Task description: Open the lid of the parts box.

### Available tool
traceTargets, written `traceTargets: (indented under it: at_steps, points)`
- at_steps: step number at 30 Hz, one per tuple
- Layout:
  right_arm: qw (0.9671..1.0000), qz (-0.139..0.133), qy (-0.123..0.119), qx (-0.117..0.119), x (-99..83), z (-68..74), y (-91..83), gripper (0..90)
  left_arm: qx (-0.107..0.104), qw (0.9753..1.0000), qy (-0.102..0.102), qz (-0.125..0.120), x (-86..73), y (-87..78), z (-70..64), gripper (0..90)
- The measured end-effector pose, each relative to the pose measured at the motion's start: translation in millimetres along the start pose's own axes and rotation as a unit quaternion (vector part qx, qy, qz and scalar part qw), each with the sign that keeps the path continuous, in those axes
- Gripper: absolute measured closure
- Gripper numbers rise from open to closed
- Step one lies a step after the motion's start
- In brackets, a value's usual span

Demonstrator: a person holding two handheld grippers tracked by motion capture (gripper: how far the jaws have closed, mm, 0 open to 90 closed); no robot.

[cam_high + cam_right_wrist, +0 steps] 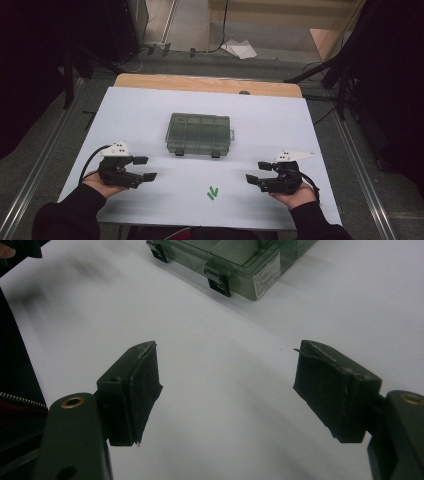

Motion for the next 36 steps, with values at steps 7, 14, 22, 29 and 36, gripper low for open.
traceTargets:
  at_steps: [7,14,22,29,36]
  points:
    - [0.9999,-0.009,-0.003,-0.004,3.7,-2.6,0.2,28.0,0.004,1.0000,0.001,-0.001,2.4,1.6,3.1,27.1]
    - [0.9999,-0.008,-0.002,-0.010,9.4,-5.2,7.2,28.0,0.001,1.0000,-0.004,-0.007,6.8,4.3,8.9,27.1]
    - [0.9999,-0.007,0.002,-0.012,12.1,-6.4,9.5,29.4,0.009,0.9999,-0.002,-0.004,10.2,6.7,11.8,27.1]
    - [1.0000,0.001,0.001,-0.009,16.0,-5.4,15.1,29.6,0.012,0.9999,0.001,-0.001,12.7,8.9,14.7,27.1]
    - [1.0000,0.001,-0.003,-0.009,22.1,-3.3,22.7,29.7,0.011,0.9999,0.001,-0.001,15.7,11.0,17.0,27.1]
Point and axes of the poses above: each handheld gripper's, and its own axes: y roughly forward along the jaws, x roughly out of its top, z roughly to its left, the point moved 5 cm from there along y, roughly forward along the jaws, and after that the axes turned 11 degrees about -x, right-handed, at the moved point
